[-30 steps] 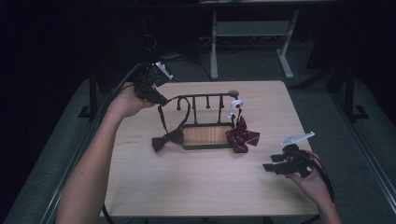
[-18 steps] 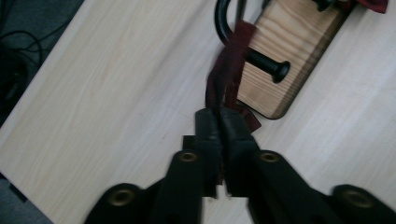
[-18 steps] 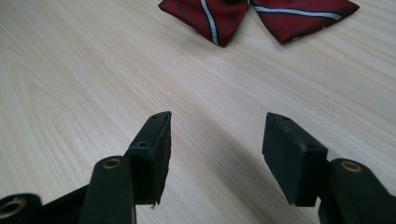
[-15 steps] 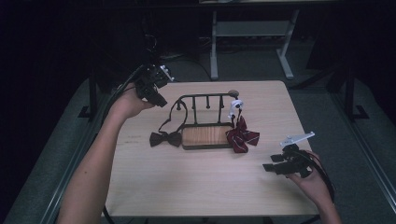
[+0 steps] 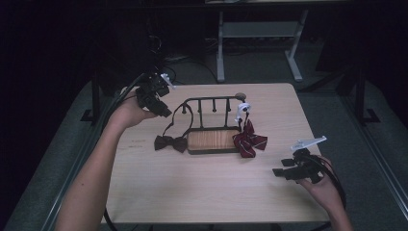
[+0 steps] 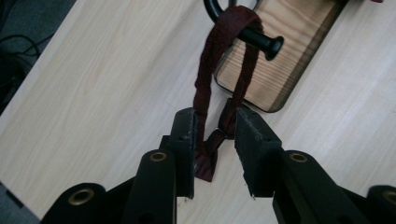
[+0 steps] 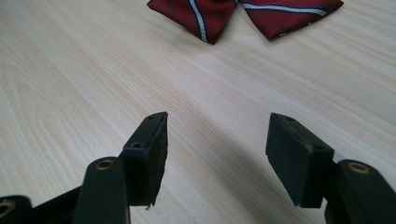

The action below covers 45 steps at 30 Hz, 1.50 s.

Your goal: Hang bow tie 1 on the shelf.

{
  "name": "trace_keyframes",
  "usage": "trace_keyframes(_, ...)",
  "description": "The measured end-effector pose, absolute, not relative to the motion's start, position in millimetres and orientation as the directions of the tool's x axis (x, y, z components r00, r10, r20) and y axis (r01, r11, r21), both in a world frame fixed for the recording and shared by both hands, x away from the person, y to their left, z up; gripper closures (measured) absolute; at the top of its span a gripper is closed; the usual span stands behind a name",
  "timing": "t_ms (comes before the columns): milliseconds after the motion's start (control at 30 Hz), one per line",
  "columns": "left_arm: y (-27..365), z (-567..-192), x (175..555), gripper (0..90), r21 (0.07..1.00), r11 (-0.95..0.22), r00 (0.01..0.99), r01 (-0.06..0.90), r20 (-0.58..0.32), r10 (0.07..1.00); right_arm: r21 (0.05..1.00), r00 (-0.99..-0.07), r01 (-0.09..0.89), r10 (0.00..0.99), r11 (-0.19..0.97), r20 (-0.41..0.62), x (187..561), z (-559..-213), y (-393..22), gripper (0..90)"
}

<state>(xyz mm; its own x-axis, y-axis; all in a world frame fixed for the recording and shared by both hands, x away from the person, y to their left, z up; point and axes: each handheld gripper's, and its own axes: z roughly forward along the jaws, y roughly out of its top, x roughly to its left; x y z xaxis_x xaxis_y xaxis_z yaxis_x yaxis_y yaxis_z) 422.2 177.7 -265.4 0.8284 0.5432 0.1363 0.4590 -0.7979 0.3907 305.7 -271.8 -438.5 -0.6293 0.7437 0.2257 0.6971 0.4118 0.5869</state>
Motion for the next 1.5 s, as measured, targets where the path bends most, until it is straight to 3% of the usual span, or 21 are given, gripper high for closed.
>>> trace_keyframes(1200,194.9,-286.7,390.1,57.3,0.425,-0.802,0.853,0.419,0.118,0.508,0.579,-0.612,0.709,0.758,0.402,0.224,306.5,-439.5,-275.4,38.4)
trace_keyframes(1500,195.8,-293.9,379.5,51.3,0.430,-0.807,0.862,0.406,0.112,0.494,0.579,-0.611,0.710,0.759,0.401,0.224,306.4,-439.2,-275.8,38.4)
